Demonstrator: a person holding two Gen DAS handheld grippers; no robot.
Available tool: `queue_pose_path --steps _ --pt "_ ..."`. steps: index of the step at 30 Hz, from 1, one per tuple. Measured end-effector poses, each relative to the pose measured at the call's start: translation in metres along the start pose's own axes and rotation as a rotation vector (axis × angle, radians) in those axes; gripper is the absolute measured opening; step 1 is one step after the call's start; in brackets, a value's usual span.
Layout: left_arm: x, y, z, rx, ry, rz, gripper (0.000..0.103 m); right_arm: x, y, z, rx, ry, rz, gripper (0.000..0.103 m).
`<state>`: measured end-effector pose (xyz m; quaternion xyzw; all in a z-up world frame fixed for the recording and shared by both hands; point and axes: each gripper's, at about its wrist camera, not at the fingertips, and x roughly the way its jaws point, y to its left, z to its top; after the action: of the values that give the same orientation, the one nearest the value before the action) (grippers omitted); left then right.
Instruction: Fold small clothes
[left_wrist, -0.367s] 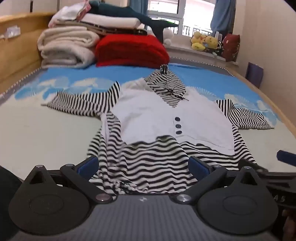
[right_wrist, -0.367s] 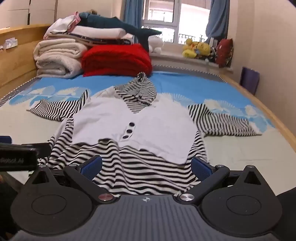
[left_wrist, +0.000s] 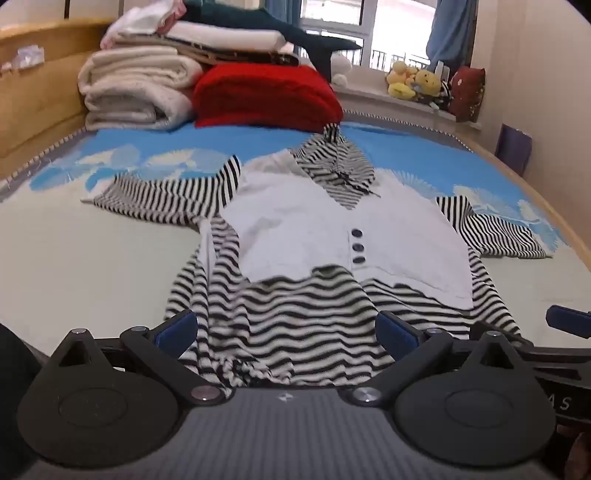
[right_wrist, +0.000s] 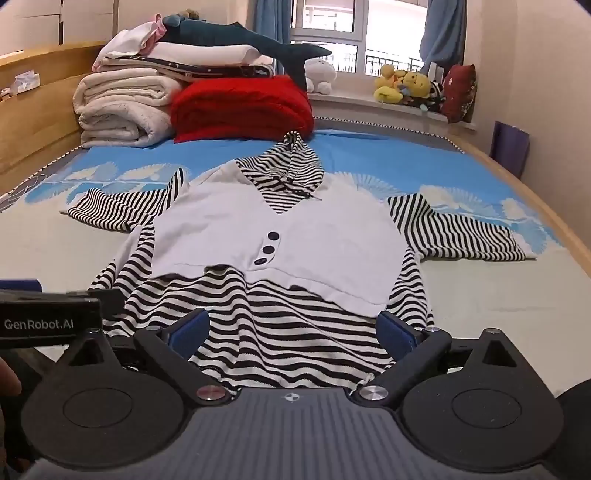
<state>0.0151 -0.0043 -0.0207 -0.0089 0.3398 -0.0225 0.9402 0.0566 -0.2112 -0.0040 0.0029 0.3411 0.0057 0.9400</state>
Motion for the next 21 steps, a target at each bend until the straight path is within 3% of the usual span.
queue_pose_path --steps 8,21 --pt "0.004 -0.002 0.0 -0.005 0.021 -0.001 0.102 -0.049 0.012 -0.036 -0.001 -0.009 -0.011 0.094" --pt "0.001 -0.009 0.001 0.038 0.004 -0.028 0.102 -0.047 0.009 -0.038 0.035 -0.024 -0.063 0.094"
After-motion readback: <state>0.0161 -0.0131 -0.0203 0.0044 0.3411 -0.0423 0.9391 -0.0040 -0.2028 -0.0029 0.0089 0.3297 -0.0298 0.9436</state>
